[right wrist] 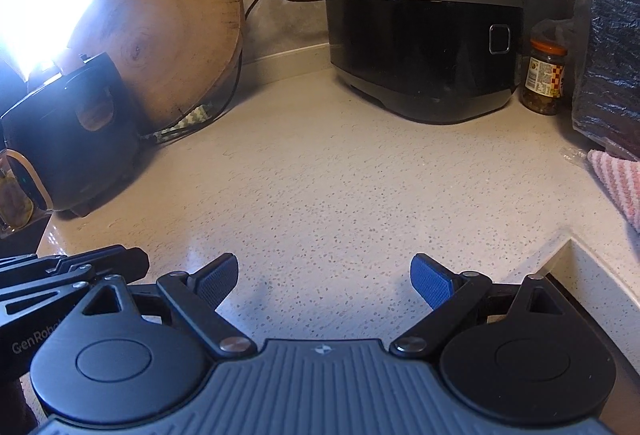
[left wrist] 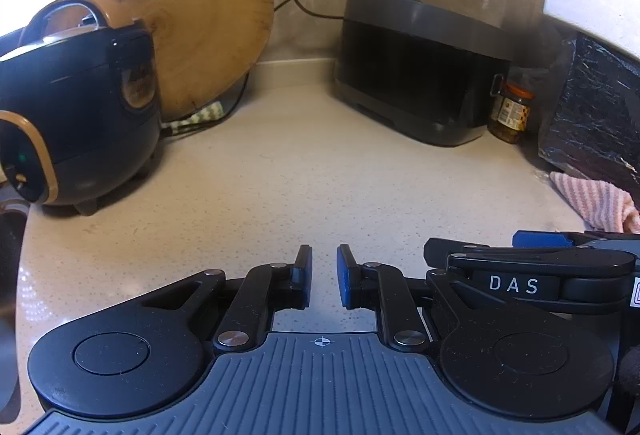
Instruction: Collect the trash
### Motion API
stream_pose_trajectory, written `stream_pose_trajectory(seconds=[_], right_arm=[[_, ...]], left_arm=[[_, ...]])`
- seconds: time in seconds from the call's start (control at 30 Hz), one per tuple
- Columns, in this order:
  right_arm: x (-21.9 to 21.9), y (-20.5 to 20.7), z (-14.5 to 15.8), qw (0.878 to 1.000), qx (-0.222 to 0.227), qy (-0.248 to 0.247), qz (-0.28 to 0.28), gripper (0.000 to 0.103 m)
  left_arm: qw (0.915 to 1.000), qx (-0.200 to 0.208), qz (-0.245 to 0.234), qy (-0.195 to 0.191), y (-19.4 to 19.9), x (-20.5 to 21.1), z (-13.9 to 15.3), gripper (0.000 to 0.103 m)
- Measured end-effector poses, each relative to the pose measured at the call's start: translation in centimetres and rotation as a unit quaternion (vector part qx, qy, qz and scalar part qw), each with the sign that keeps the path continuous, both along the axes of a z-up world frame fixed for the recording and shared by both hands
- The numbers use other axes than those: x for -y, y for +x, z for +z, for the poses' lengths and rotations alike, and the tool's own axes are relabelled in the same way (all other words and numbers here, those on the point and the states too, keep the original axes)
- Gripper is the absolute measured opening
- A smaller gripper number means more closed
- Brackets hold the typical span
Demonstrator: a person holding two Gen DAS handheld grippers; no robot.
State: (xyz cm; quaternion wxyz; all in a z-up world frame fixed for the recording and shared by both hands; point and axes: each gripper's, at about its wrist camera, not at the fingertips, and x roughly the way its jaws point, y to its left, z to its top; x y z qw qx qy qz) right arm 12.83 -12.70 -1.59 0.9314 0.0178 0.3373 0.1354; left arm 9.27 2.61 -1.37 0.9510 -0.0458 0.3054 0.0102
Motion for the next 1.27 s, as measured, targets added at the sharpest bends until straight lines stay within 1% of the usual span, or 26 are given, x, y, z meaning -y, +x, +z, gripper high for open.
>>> stream_pose_trajectory(seconds=[0.37,0.6,1.13,1.2,1.27], right_arm=[[-0.1,-0.2,0.1,1.0,0.001,-0.012,0.002,0.094],[0.0,-0.4,0.2,1.0,0.002,-0.008,0.006,0.094],[-0.1,-0.8,0.2,1.0,0.013,-0.009,0.009,0.094],[-0.4,-0.7,0.1,1.0,0.019,-0.017,0.007,0.094],[-0.9,-0.5,0.0,0.999,0.034,-0.026,0.006,0.094]], left_arm=[[0.9999,0.001,-0.003,-0.016,0.0,-0.3,-0.2,0.017],[0.9999,0.004,-0.005,-0.014,-0.2,0.0,0.0,0.017],[0.9997,0.007,0.015,-0.019,-0.5,-0.9,-0.3,0.017],[0.9995,0.005,0.026,-0.018,-0.6,-1.4,-0.4,0.017],[0.999,-0.001,0.037,-0.027,-0.5,-2.3,-0.6,0.017]])
